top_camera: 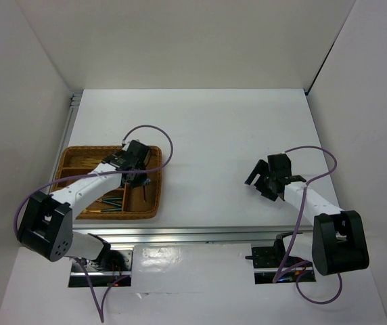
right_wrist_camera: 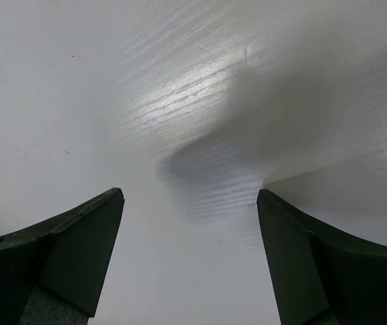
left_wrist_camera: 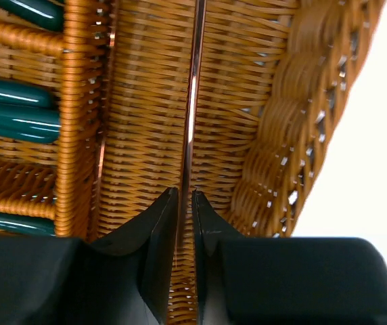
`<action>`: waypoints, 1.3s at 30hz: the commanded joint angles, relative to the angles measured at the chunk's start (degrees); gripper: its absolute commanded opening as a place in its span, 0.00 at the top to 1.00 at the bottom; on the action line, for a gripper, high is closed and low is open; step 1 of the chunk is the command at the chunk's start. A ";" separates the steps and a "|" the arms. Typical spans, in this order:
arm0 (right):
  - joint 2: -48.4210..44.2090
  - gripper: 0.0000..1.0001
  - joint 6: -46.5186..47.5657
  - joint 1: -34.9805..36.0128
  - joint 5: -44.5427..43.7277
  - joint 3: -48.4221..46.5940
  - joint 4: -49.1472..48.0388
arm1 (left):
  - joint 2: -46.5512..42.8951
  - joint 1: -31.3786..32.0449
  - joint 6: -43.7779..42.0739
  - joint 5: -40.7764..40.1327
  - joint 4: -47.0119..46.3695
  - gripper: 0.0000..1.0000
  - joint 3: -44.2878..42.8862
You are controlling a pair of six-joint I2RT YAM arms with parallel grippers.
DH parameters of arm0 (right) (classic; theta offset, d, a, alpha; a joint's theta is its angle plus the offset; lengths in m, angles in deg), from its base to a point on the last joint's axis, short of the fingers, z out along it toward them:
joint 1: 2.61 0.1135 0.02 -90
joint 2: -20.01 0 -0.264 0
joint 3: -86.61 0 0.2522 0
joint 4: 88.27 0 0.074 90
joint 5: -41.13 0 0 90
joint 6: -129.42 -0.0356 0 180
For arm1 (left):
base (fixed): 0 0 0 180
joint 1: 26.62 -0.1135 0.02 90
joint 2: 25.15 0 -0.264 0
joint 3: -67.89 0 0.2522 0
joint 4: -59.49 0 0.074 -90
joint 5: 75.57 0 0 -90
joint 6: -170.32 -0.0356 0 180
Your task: Sort the eating utensils into containers
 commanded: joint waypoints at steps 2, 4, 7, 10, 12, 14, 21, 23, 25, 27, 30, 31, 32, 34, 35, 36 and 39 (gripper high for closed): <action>0.38 0.12 -0.15 -0.42 -0.16 0.36 -0.87 | 0.17 -1.59 -1.21 -0.37 -0.02 0.69 0.21; 0.38 0.12 -0.15 -0.42 -0.16 0.36 -0.87 | 0.17 -2.12 -1.21 -0.90 0.59 0.68 0.21; 0.38 0.12 -0.15 -0.42 -0.16 0.36 -0.87 | 0.17 -3.17 -1.91 -0.29 0.59 0.62 0.21; 0.90 0.12 -0.15 -0.42 -0.16 0.36 -0.87 | 0.17 -3.17 -2.53 -0.29 1.12 0.56 -0.93; 0.90 0.12 -0.67 -0.42 -0.16 0.36 -0.87 | -1.06 -3.17 -4.10 0.24 1.65 0.48 -1.72; 0.90 0.12 -0.68 -0.42 0.37 0.36 -0.87 | -1.85 -3.17 -4.81 0.85 1.65 0.43 -2.34; -1.55 0.12 4.14 -0.42 3.17 -1.48 -1.40 | -8.79 -3.17 -8.58 2.88 1.65 0.27 -4.28; -3.39 0.12 5.99 -0.42 5.80 -2.80 -2.01 | -10.72 -3.17 -9.73 4.89 0.86 0.20 -5.41; -4.45 0.12 8.19 -0.42 7.74 -3.85 -2.54 | -12.92 -3.17 -11.58 5.60 0.24 0.15 -6.29; -5.68 0.11 9.07 -0.42 9.50 -6.31 -1.67 | -14.15 -3.17 -12.72 5.60 0.24 0.11 -7.09; -6.38 0.11 11.53 -0.42 10.73 -11.14 0.78 | -16.79 -3.17 -13.25 5.60 -1.86 0.07 -7.62; -6.91 0.11 12.23 -0.42 10.74 -12.37 1.58 | -17.41 -3.70 -14.03 6.21 -2.56 0.04 -7.62; -6.92 0.10 12.24 -0.42 9.95 -13.51 2.29 | -18.54 -3.70 -14.04 6.22 -3.35 0.04 -8.14; -9.02 0.10 12.76 -0.42 9.24 -16.33 3.08 | -19.25 -4.23 -14.57 6.22 -4.67 0.00 -8.14; -9.64 0.10 12.77 -0.42 9.24 -17.21 3.61 | -19.26 -4.75 -14.57 6.22 -4.68 0.00 -8.67; -10.95 0.10 12.77 -0.42 9.94 -18.61 3.61 | -19.26 -5.37 -14.57 5.61 -4.68 0.00 -8.67; -13.24 0.10 12.77 -0.42 10.74 -18.62 2.03 | -19.26 -6.51 -14.05 5.60 -2.84 0.00 -8.67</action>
